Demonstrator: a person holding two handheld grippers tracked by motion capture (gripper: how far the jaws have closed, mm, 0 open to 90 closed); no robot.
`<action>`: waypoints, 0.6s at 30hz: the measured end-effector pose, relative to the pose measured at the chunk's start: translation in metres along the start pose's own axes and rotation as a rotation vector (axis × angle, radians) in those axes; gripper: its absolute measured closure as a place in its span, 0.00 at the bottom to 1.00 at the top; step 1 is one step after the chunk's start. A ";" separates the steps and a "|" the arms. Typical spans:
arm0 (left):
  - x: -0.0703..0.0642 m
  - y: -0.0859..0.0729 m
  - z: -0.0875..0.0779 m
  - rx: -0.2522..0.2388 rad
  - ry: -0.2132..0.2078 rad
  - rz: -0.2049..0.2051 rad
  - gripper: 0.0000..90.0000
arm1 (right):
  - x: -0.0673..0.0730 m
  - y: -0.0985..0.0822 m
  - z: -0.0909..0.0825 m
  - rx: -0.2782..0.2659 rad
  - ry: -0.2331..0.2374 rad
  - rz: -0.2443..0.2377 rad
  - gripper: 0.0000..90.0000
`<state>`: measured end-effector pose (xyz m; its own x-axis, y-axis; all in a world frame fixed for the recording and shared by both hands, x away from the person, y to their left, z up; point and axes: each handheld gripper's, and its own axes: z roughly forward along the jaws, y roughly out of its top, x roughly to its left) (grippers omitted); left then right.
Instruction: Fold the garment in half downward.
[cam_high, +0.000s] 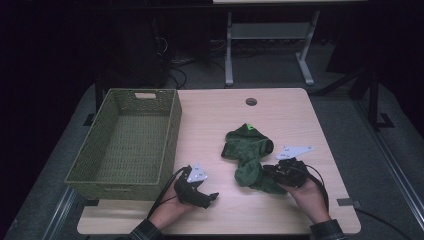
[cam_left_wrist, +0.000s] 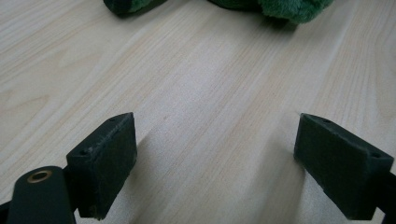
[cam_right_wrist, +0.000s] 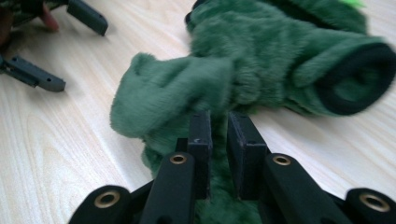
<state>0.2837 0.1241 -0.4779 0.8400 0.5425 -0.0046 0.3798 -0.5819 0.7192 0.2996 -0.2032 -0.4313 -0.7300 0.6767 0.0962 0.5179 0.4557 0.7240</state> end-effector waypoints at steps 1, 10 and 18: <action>0.000 0.000 0.000 0.000 0.000 0.000 0.14 | -0.001 0.000 -0.003 -0.009 -0.002 0.010 0.89; 0.000 0.001 0.001 -0.004 -0.002 -0.004 0.14 | 0.005 0.017 -0.007 -0.083 0.024 -0.023 0.96; 0.000 0.001 0.001 0.002 -0.002 0.003 0.14 | 0.003 0.015 0.023 0.002 0.039 -0.010 0.96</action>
<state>0.2842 0.1234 -0.4778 0.8418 0.5397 -0.0041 0.3782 -0.5844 0.7179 0.3161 -0.1810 -0.4357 -0.7523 0.6486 0.1155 0.5110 0.4639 0.7236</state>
